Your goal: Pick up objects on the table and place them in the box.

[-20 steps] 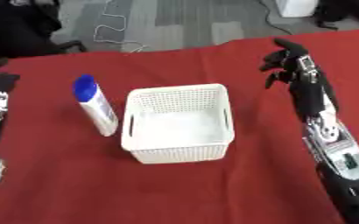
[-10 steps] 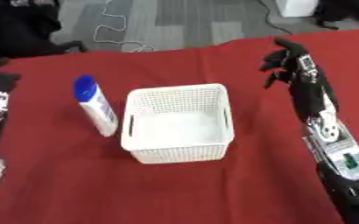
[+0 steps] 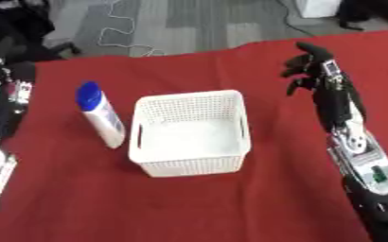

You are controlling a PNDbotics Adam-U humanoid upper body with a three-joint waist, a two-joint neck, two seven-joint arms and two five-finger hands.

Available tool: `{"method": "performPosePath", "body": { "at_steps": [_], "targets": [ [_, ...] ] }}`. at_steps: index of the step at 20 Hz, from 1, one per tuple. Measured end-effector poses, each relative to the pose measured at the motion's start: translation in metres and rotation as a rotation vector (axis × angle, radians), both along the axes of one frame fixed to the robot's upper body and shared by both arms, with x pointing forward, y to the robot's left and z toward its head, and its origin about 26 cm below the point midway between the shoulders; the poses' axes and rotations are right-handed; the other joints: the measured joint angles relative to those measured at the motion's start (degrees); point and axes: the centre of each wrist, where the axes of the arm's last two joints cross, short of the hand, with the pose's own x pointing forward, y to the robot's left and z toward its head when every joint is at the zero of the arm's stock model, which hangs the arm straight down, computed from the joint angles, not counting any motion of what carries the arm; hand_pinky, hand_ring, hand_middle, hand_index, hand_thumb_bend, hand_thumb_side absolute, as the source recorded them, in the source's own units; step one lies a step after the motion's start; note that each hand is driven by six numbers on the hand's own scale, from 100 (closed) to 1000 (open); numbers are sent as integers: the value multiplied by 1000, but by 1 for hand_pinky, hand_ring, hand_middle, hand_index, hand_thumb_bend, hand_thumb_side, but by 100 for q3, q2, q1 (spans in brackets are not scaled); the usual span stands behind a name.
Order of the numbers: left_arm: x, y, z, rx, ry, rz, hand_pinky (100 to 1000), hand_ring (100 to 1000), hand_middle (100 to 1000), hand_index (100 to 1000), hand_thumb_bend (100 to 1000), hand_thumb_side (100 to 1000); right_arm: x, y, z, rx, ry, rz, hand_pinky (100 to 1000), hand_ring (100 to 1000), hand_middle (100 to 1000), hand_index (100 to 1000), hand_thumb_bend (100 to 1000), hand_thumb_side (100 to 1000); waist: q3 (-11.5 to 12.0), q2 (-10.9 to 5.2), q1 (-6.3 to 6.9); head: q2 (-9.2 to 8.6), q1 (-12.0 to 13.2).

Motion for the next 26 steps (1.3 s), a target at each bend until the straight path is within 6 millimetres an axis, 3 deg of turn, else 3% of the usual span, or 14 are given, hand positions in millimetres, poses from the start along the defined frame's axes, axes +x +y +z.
{"method": "performPosePath", "body": {
  "at_steps": [13,26],
  "targets": [
    [32,-19,5,124,31,-19,747,751,828,966,339,1000,0,-1,-2,-4,13,2,370,595,603,882,154,1000,-88,16,31,16,0],
    [11,-59,-5,170,25,-9,723,735,817,942,335,1000,1,-2,-5,-4,25,-2,369,595,601,883,176,1000,-92,-4,50,16,104]
  ]
}}
